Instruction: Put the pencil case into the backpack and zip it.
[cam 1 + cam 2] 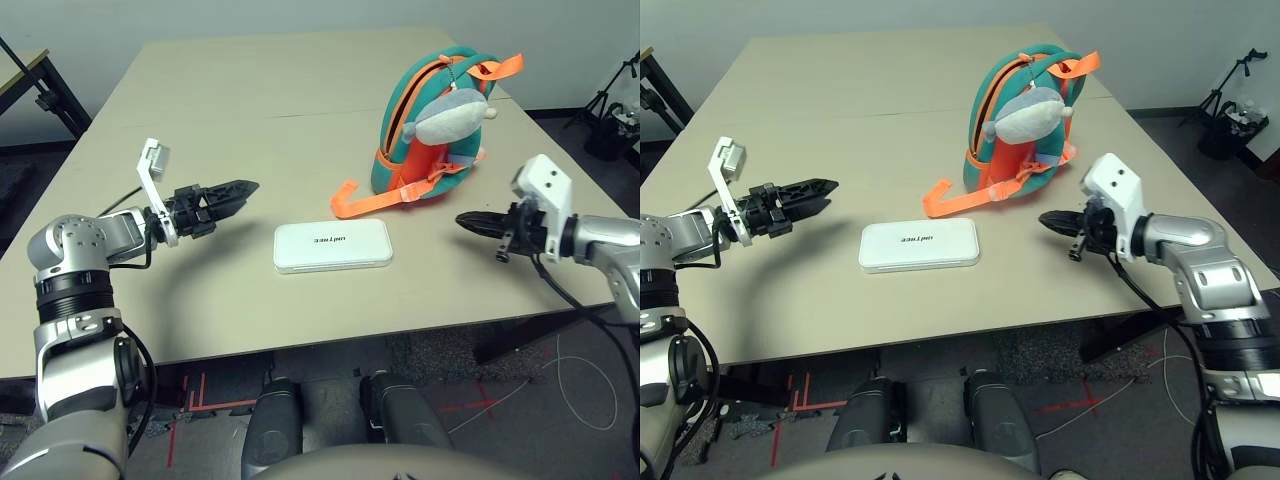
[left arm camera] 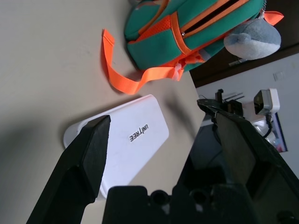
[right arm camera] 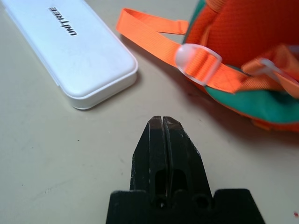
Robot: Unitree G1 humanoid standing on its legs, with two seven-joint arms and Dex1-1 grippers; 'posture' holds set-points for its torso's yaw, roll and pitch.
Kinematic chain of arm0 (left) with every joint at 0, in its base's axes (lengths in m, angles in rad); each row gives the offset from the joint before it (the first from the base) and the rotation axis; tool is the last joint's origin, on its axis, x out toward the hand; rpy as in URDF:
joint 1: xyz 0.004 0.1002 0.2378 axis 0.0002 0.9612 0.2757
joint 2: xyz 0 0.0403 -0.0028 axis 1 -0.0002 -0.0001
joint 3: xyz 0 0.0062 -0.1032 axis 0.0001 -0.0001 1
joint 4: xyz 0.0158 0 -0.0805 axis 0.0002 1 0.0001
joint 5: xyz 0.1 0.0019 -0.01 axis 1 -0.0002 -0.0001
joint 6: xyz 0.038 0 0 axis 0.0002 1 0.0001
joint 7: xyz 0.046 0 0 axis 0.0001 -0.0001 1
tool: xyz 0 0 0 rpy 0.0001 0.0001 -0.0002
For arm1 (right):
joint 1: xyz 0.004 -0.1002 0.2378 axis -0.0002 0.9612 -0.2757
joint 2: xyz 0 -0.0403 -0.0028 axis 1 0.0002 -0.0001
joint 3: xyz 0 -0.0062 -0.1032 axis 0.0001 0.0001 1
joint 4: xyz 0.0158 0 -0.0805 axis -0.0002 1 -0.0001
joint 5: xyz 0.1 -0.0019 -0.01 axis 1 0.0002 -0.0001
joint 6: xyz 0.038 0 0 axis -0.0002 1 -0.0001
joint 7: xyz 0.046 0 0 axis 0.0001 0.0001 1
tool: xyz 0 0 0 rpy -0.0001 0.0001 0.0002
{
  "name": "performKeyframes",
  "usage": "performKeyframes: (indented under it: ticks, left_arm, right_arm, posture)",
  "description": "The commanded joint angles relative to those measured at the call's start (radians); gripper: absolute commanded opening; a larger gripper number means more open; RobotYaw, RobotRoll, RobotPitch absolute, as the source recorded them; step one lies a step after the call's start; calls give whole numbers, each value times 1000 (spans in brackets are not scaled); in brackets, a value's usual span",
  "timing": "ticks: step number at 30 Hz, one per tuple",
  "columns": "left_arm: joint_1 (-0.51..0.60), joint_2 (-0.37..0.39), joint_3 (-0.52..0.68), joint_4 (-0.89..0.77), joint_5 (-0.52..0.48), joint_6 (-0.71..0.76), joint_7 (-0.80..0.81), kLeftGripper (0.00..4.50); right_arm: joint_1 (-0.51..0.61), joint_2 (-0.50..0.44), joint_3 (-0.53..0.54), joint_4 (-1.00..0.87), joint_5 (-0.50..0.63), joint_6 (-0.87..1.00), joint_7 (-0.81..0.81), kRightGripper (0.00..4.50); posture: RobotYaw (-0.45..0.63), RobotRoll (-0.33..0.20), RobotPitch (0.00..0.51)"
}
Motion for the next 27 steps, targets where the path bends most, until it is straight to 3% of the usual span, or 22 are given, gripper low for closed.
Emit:
performKeyframes:
  ticks: [1, 9, 14, 27]
  left_arm:
    - [11, 38, -82, 3, -2, 2, -132, 4500]
    - [34, 117, -234, 58, 37, -81, -407, 4500]
    - [26, 135, -302, 132, 95, -129, -489, 4500]
    - [-53, 57, -388, 361, 281, -269, -522, 4500]
  right_arm:
    - [-26, 4, 54, 57, -59, -52, 17, 49]
    - [-83, 59, 95, 175, -138, -161, 2, 49]
    - [-95, 81, 97, 216, -163, -197, -7, 49]
    - [-165, 135, 119, 384, -254, -324, -47, 49]
  posture:
    - [-94, 0, 76]
    - [-98, 0, 81]
    - [-98, 0, 81]
    - [-96, 0, 76]
